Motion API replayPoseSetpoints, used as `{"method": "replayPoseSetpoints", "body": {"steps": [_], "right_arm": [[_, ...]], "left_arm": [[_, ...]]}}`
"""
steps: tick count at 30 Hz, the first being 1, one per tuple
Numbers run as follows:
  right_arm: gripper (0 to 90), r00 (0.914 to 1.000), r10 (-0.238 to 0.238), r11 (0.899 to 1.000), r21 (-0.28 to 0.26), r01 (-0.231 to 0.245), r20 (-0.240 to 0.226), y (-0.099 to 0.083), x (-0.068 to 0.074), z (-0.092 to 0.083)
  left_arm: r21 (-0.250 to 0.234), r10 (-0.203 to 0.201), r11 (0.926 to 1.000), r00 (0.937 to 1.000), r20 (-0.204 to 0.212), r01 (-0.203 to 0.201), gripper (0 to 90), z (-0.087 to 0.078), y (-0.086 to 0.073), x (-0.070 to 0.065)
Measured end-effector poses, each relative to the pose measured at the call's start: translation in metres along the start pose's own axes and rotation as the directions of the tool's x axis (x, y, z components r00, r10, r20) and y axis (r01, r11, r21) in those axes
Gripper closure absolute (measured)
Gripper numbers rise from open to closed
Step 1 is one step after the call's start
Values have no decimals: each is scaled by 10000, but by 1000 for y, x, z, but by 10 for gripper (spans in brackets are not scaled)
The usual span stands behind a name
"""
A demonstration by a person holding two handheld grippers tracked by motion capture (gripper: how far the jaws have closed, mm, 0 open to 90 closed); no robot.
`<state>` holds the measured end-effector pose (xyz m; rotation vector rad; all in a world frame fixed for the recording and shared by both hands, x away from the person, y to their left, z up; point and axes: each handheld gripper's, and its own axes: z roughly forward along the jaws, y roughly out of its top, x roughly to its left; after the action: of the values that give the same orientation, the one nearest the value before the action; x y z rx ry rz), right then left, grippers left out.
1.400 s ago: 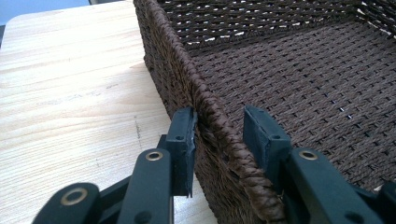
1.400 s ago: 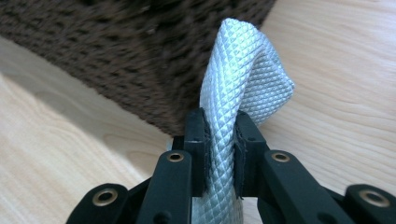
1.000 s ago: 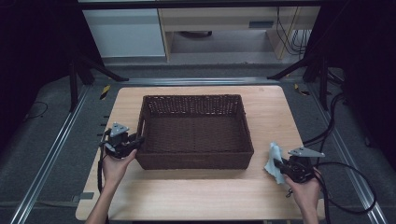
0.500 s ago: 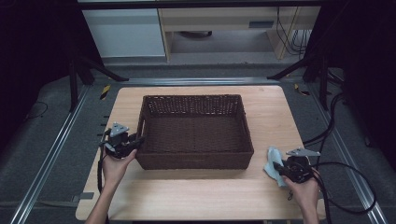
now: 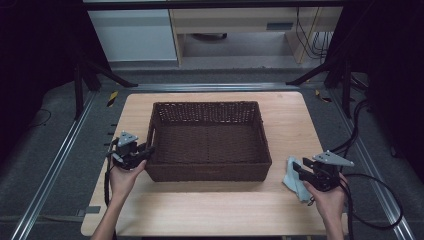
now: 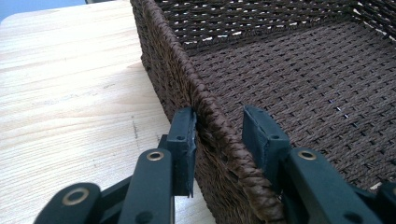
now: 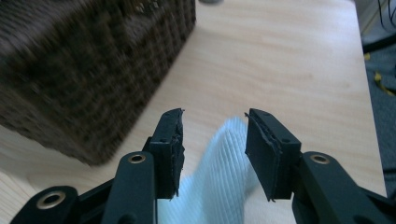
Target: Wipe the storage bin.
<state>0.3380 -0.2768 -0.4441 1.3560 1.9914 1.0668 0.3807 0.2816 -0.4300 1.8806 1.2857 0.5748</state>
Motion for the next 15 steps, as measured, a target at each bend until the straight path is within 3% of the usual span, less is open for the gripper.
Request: {"method": "replayPoseSetpoints", "body": {"steps": [9, 15], "right_arm": [[601, 9987, -193, 9980, -603, 164, -476, 29, 13, 0], [617, 9956, -10, 9940, -1088, -92, -934, 53, 17, 7]], "left_arm": [[45, 54, 10000, 10000, -15, -54, 647, 0, 0, 0], [41, 24, 10000, 10000, -12, -24, 648, 0, 0, 0]]}}
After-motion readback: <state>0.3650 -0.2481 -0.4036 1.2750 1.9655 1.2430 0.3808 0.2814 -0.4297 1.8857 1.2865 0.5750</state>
